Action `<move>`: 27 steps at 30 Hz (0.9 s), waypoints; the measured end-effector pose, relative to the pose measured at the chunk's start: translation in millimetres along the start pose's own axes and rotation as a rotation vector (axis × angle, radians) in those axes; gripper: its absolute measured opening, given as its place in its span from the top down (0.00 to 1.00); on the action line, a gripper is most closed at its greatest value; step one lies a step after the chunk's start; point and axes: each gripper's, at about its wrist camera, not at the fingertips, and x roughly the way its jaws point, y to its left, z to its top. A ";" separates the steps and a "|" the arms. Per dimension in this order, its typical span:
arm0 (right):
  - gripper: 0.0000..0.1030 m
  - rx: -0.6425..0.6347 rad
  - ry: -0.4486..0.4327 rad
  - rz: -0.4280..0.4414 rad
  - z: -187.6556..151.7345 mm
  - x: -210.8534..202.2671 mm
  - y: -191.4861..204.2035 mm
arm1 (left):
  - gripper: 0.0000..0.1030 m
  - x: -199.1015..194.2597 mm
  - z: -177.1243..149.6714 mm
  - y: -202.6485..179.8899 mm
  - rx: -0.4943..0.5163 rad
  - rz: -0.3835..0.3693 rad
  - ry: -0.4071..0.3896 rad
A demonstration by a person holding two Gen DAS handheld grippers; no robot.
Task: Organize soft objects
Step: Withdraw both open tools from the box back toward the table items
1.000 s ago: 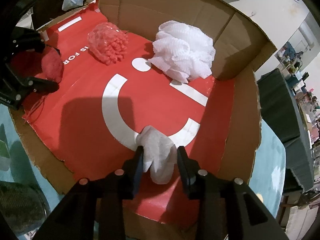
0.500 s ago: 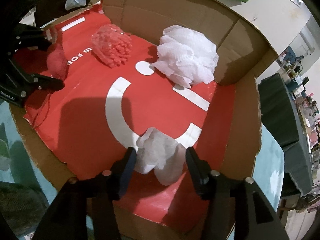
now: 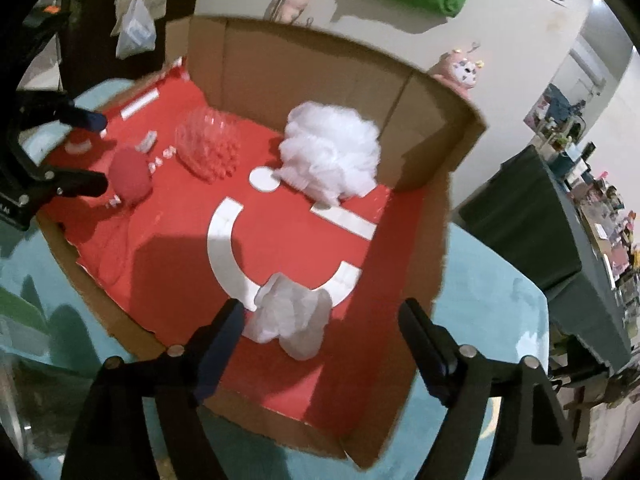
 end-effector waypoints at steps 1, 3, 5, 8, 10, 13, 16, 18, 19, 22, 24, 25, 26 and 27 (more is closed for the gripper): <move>0.20 0.016 -0.015 0.003 -0.3 -8.2 -2.7 | 0.11 -4.3 1.2 -0.6 -0.006 -0.004 -0.015; 0.18 0.042 -0.046 0.014 0.8 -18.2 -9.1 | 0.11 -21.8 0.8 -3.2 -0.024 -0.017 -0.057; 0.11 0.073 -0.088 0.018 -0.3 -33.4 -15.5 | 0.10 -39.2 -0.6 -6.0 -0.043 -0.025 -0.099; 0.08 0.114 -0.154 0.032 -4.9 -62.1 -17.6 | 0.06 -71.0 -7.1 -12.9 -0.070 -0.041 -0.172; 0.05 0.140 -0.206 0.040 -10.5 -86.7 -17.7 | 0.06 -94.9 -15.7 -18.4 -0.092 -0.047 -0.228; 0.01 0.163 -0.284 0.038 -21.0 -120.8 -14.9 | 0.06 -123.3 -29.9 -29.2 -0.108 -0.050 -0.293; 0.00 0.189 -0.357 0.049 -35.6 -152.6 -9.9 | 0.04 -150.1 -47.1 -41.4 -0.114 -0.050 -0.362; 0.00 0.205 -0.407 0.052 -47.5 -171.2 -3.5 | 0.03 -167.3 -59.7 -51.6 -0.116 -0.044 -0.417; 0.00 0.209 -0.426 0.053 -52.8 -178.5 -0.5 | 0.03 -174.6 -66.0 -55.9 -0.118 -0.041 -0.442; 0.00 0.212 -0.491 0.030 -73.0 -202.7 13.0 | 0.00 -196.3 -87.2 -69.2 -0.129 -0.031 -0.510; 0.00 0.215 -0.534 0.014 -88.5 -217.7 23.7 | 0.00 -207.3 -101.6 -78.1 -0.143 -0.032 -0.547; 0.00 0.219 -0.553 0.007 -97.4 -224.1 29.8 | 0.00 -211.5 -108.8 -83.0 -0.145 -0.029 -0.559; 0.00 0.224 -0.569 -0.001 -105.2 -229.1 34.2 | 0.00 -215.7 -118.3 -90.2 -0.149 -0.019 -0.575; 0.00 0.227 -0.581 -0.010 -112.3 -233.1 39.2 | 0.00 -218.5 -124.0 -94.7 -0.148 -0.009 -0.587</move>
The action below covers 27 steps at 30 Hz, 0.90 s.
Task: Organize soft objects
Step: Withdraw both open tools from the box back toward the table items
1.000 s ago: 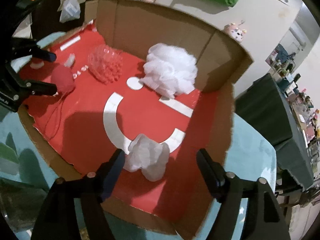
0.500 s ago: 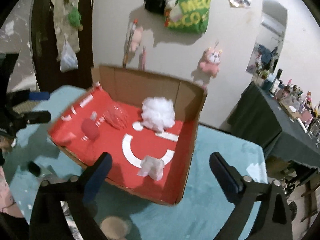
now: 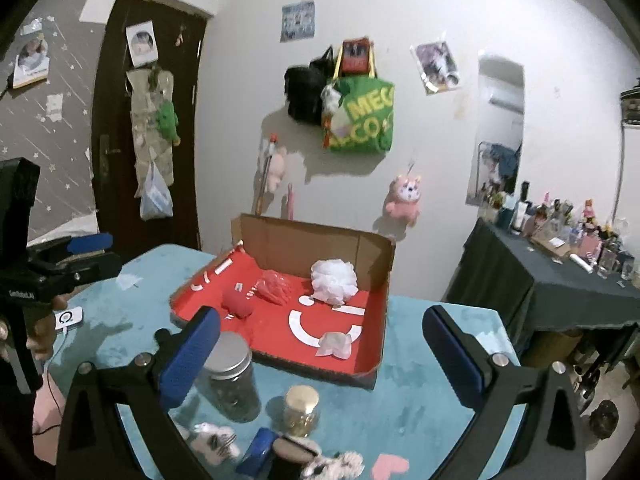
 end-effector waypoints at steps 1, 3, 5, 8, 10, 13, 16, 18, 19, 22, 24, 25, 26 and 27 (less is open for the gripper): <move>0.00 0.000 -0.009 -0.007 -5.1 -6.2 3.1 | 0.00 -7.1 -5.7 -5.7 0.009 0.012 -0.017; 0.00 0.004 -0.023 -0.022 -16.1 -18.9 8.7 | 0.00 -18.5 -19.2 -17.6 0.027 0.043 -0.038; 0.00 0.013 -0.047 -0.039 -29.0 -32.2 14.6 | 0.00 -27.9 -30.8 -26.3 0.038 0.056 -0.058; 0.00 0.029 -0.063 -0.063 -47.1 -44.4 20.2 | 0.00 -38.9 -50.7 -38.2 0.049 0.079 -0.075; 0.00 0.030 -0.056 -0.081 -58.5 -45.9 24.5 | 0.00 -45.2 -64.1 -44.9 0.050 0.101 -0.091; 0.00 0.040 -0.059 -0.104 -78.1 -50.1 29.1 | 0.00 -47.5 -81.0 -49.9 0.047 0.118 -0.099; 0.00 0.053 -0.068 -0.109 -94.0 -50.6 33.1 | 0.00 -48.1 -97.9 -52.0 0.043 0.141 -0.096; 0.00 0.061 -0.073 -0.116 -107.2 -49.5 35.2 | 0.00 -45.1 -107.2 -51.4 0.038 0.149 -0.084; 0.00 0.064 -0.072 -0.122 -112.0 -48.0 36.0 | 0.00 -43.8 -112.0 -52.1 0.036 0.154 -0.076; 0.00 0.089 -0.057 -0.120 -125.0 -42.1 35.9 | 0.00 -37.2 -125.9 -50.9 0.018 0.166 -0.051; 0.00 0.103 -0.043 -0.125 -132.4 -37.2 34.6 | 0.00 -31.5 -133.7 -50.2 0.012 0.167 -0.025; 0.00 0.108 -0.035 -0.126 -136.3 -34.1 34.1 | 0.00 -27.0 -137.5 -49.7 0.011 0.168 -0.007; 0.00 0.111 -0.023 -0.122 -140.1 -30.9 33.6 | 0.00 -24.2 -140.9 -48.8 0.007 0.172 0.004; 0.00 0.115 -0.014 -0.117 -143.4 -27.6 33.1 | 0.00 -21.2 -144.2 -47.8 0.004 0.177 0.015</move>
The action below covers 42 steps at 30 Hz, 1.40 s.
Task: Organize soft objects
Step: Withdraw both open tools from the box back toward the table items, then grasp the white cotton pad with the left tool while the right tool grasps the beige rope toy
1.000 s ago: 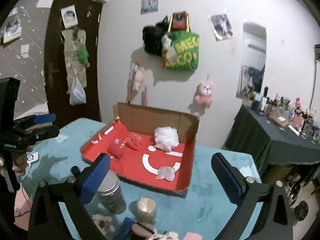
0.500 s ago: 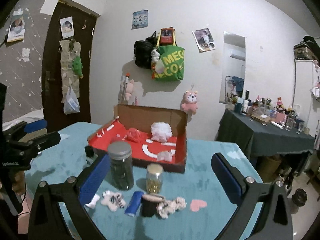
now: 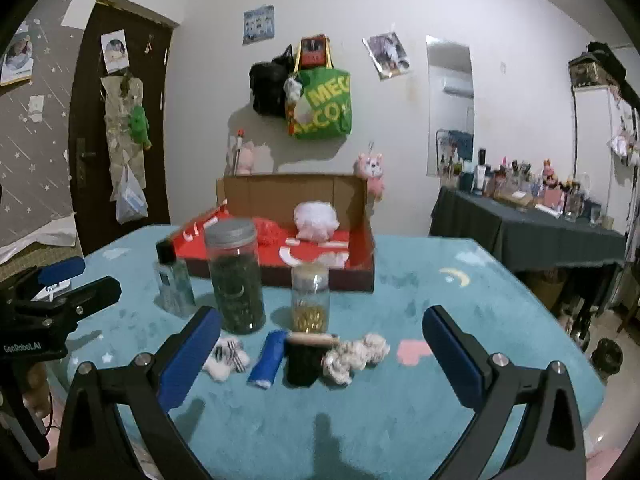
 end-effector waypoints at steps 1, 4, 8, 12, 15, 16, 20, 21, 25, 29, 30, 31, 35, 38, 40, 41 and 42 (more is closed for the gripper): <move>0.00 0.003 0.009 0.001 -3.1 2.8 -0.4 | 0.00 3.2 -3.0 1.6 -0.002 0.002 0.011; 0.00 0.010 0.045 0.000 -13.1 13.3 -0.9 | 0.00 12.5 -9.6 2.5 -0.011 0.006 0.044; 0.00 0.020 0.083 0.001 -21.4 23.4 -3.7 | 0.00 25.6 -18.2 2.5 -0.017 0.001 0.095; 0.00 0.031 0.109 0.000 -27.5 29.9 -7.3 | 0.00 38.0 -26.5 2.3 -0.023 -0.010 0.146; 0.00 0.034 0.121 -0.006 -30.3 33.6 -11.0 | 0.00 46.4 -30.6 1.5 -0.025 -0.016 0.180; 0.00 0.036 0.125 -0.008 -30.4 35.0 -12.7 | 0.00 49.3 -31.8 1.0 -0.024 -0.017 0.192; 0.00 0.055 0.147 -0.007 -30.8 43.3 -24.8 | 0.00 58.8 -35.9 -0.3 -0.025 -0.008 0.231; 0.00 0.064 0.155 -0.004 -31.0 46.1 -29.5 | 0.00 61.0 -36.6 -0.3 -0.026 -0.004 0.239; 0.00 0.111 0.191 0.019 -32.1 58.5 -47.1 | 0.00 72.5 -41.9 -0.2 -0.032 0.009 0.285; 0.08 0.168 0.249 0.066 -33.6 79.8 -62.8 | 0.00 86.7 -48.1 2.5 -0.052 0.007 0.342; 0.16 0.178 0.266 0.078 -34.1 85.2 -64.7 | 0.01 89.3 -49.3 2.9 -0.055 0.007 0.349; 0.21 0.192 0.286 0.093 -35.2 91.6 -67.0 | 0.02 91.0 -49.8 2.6 -0.051 0.009 0.349; 0.55 0.276 0.342 0.216 -42.9 109.8 -75.7 | 0.50 92.9 -51.0 -0.2 -0.012 0.015 0.324; 0.84 0.284 0.321 0.285 -42.2 105.5 -73.5 | 0.73 91.6 -48.8 -2.0 0.017 0.005 0.315; 0.84 0.252 0.290 0.245 -39.2 97.0 -68.5 | 0.78 90.5 -46.8 -2.9 0.021 -0.008 0.317; 0.84 0.237 0.280 0.236 -37.3 94.3 -66.0 | 0.80 89.8 -45.8 -3.2 0.024 -0.013 0.316; 0.84 0.224 0.269 0.229 -35.4 90.2 -63.4 | 0.80 88.9 -45.0 -3.9 0.025 -0.019 0.313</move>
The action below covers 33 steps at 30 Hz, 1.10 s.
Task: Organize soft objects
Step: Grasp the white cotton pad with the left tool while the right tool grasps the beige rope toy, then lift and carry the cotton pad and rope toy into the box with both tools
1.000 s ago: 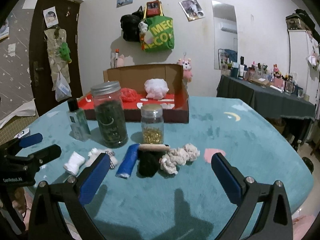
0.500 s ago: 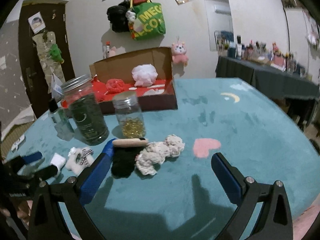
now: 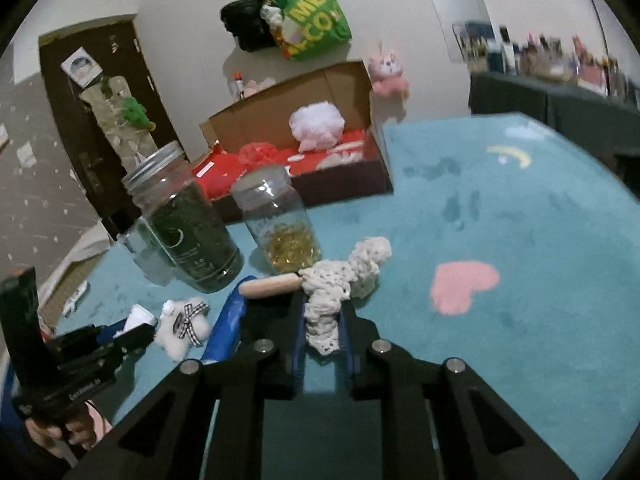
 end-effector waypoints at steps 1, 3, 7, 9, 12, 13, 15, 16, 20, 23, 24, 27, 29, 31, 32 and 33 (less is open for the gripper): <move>0.84 -0.007 -0.011 0.001 0.3 -4.0 3.3 | 0.81 -0.8 0.8 -0.8 0.003 -0.011 0.000; 0.84 -0.020 -0.028 -0.006 1.9 -10.4 8.3 | 0.81 -3.2 3.2 -2.5 0.010 -0.025 -0.004; 0.84 -0.061 -0.086 -0.005 4.2 -28.3 25.3 | 0.81 -9.2 9.0 -6.1 0.029 -0.044 -0.028; 0.84 -0.097 -0.107 0.003 4.3 -34.5 38.3 | 0.81 -11.1 11.6 -7.8 0.034 -0.047 -0.039; 0.84 -0.122 -0.117 0.032 2.7 -37.1 51.1 | 0.81 -13.0 14.8 -9.0 0.032 -0.068 -0.049; 0.84 -0.130 -0.117 0.039 1.6 -36.7 55.8 | 0.81 -13.7 15.9 -9.6 0.034 -0.076 -0.052; 0.84 -0.140 -0.123 0.042 -0.6 -37.0 61.4 | 0.81 -15.7 17.8 -9.7 0.036 -0.083 -0.062; 0.84 -0.145 -0.124 0.045 -1.6 -37.7 64.3 | 0.81 -16.8 18.8 -9.8 0.039 -0.085 -0.066; 0.84 -0.166 -0.159 0.006 -1.8 -45.2 69.4 | 0.81 -19.6 22.4 -7.0 0.036 -0.094 -0.078; 0.84 -0.163 -0.162 -0.020 0.1 -45.5 65.5 | 0.81 -18.2 23.8 -5.0 0.034 -0.099 -0.078; 0.84 -0.156 -0.159 -0.023 0.4 -45.2 63.6 | 0.81 -18.0 24.0 -4.9 0.034 -0.101 -0.076; 0.84 -0.125 -0.147 0.015 0.5 -45.2 58.9 | 0.81 -17.3 23.5 -4.1 0.031 -0.112 -0.073; 0.84 -0.129 -0.144 0.043 -0.6 -44.1 63.7 | 0.81 -17.7 23.0 -4.8 0.029 -0.123 -0.073; 0.84 -0.133 -0.133 0.083 -2.9 -41.0 70.5 | 0.81 -18.8 22.8 -6.3 0.028 -0.139 -0.076; 0.84 -0.138 -0.120 0.109 -5.5 -36.9 76.3 | 0.81 -18.5 22.4 -6.3 0.028 -0.145 -0.076; 0.84 -0.144 -0.114 0.118 -7.2 -34.2 80.4 | 0.81 -18.8 21.9 -7.4 0.029 -0.151 -0.076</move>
